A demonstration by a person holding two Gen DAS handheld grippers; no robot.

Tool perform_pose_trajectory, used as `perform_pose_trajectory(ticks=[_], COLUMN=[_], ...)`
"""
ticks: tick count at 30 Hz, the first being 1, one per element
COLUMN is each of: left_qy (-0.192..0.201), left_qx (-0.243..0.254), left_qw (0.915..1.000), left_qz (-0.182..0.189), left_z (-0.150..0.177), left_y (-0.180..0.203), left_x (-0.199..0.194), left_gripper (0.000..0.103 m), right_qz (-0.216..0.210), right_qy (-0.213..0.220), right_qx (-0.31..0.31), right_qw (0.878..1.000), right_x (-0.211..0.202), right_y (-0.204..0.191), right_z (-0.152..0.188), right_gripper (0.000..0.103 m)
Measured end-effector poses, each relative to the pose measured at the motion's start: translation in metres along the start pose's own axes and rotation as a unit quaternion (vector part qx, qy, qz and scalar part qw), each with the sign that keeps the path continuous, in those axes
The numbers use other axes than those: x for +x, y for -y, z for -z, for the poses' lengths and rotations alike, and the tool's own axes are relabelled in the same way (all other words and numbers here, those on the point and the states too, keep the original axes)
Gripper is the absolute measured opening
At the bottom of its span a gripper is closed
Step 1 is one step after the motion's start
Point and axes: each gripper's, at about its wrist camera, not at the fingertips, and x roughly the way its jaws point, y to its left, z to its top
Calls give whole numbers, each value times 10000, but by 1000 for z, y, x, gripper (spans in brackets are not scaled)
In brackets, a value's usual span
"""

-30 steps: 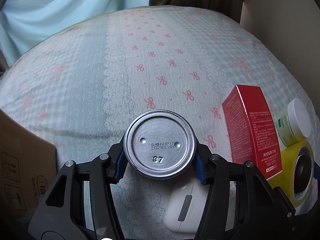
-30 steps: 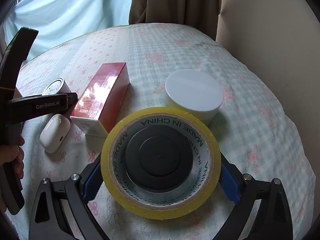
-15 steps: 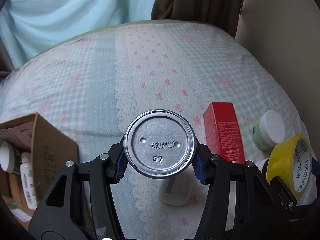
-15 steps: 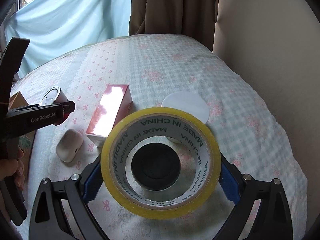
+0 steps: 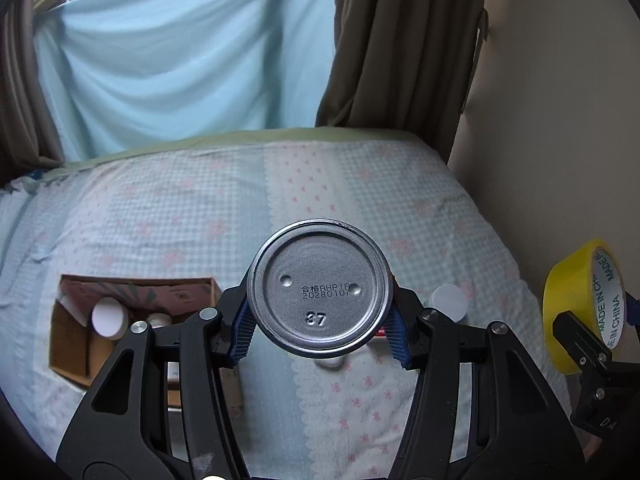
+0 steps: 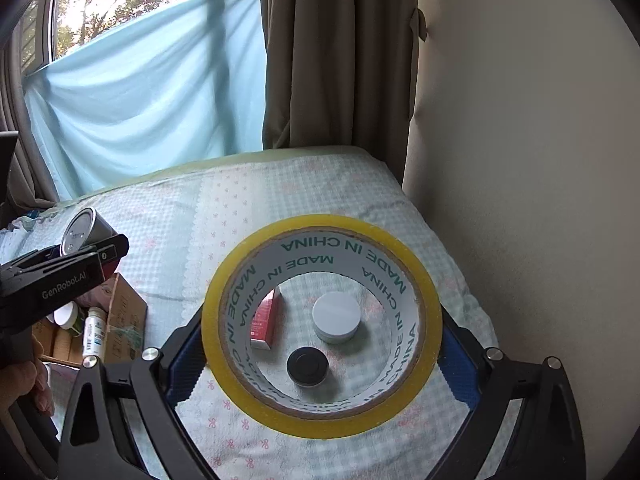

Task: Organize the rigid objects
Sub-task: 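Carry the tin and tape roll over the cardboard box with both tools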

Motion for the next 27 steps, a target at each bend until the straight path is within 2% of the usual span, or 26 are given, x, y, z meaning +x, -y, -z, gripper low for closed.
perform_pose_trajectory(ticks=[6,13,19,23,27], left_qy=[71,12,-129,-257,-383], left_qx=[-303,-634,-567,-575,-356], left_qw=[9993,9971,9975,9977,9984], left_qz=[-185,-415,-392,-246,-206], left_z=[-12,-12,-7,-7,-7], left_y=[-28,-90,-152,-201,-247], left_x=[-70,-122,-133,-132,-128], left_gripper=[50,51,50,50,50], right_qz=[-407,-792,-861,-861,-880], right_qy=[-29,18,-28,-116,-233], right_qx=[-306,-418,-616,-566,-420], right_qw=[9987,9960,9944,9946,9950], right_x=[-46,-73,-82,-88,-89], right_y=[-20,-65,-123,-169,-215], right_z=[-35,-56,-66,-68,-70], right_gripper=[97,97,97,97,97])
